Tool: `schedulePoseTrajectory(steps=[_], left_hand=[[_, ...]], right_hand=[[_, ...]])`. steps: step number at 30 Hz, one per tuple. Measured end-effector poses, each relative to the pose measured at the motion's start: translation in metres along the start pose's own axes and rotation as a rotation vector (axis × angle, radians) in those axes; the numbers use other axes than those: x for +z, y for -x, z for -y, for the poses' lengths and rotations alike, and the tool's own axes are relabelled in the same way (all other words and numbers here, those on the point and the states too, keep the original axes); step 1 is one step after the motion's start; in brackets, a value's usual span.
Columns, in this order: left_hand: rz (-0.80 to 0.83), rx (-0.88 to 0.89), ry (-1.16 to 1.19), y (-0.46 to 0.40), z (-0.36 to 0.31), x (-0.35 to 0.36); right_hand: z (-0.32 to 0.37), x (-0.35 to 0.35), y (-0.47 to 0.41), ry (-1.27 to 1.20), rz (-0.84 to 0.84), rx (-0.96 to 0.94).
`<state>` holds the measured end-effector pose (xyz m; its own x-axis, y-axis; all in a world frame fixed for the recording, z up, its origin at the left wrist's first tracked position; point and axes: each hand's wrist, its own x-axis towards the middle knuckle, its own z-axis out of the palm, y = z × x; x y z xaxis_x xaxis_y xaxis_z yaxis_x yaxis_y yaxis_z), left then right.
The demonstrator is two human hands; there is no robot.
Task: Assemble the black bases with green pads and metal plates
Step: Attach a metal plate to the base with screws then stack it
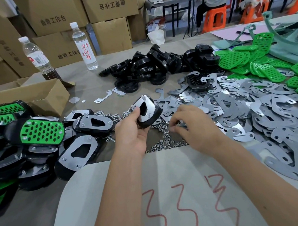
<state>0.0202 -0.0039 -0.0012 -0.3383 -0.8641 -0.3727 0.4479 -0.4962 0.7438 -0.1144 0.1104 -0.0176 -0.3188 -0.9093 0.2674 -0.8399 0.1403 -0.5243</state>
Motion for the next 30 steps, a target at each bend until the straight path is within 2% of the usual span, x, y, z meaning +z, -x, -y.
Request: schedulePoseTrajectory(steps=[4,7,12,17,23,30], left_hand=[[0.041,-0.03,-0.052,0.002,0.004,0.003],[0.004,0.015,-0.193,0.004,0.011,0.006],[0.028,0.054,-0.234,0.006,0.022,0.009],[0.021,0.048,-0.188,0.007,0.022,0.009],[-0.003,0.095,-0.258,0.009,0.023,0.01],[-0.029,0.112,-0.297,0.007,0.026,0.009]], right_hand=[[0.002,-0.004,0.002,-0.383,-0.216,0.024],[0.009,-0.007,0.003,-0.448,-0.326,-0.065],[0.012,-0.002,0.004,-0.293,-0.246,-0.18],[0.009,-0.003,0.003,-0.28,-0.203,-0.223],[0.008,-0.003,0.002,-0.23,-0.183,-0.309],[0.005,0.001,0.002,-0.284,-0.163,-0.232]])
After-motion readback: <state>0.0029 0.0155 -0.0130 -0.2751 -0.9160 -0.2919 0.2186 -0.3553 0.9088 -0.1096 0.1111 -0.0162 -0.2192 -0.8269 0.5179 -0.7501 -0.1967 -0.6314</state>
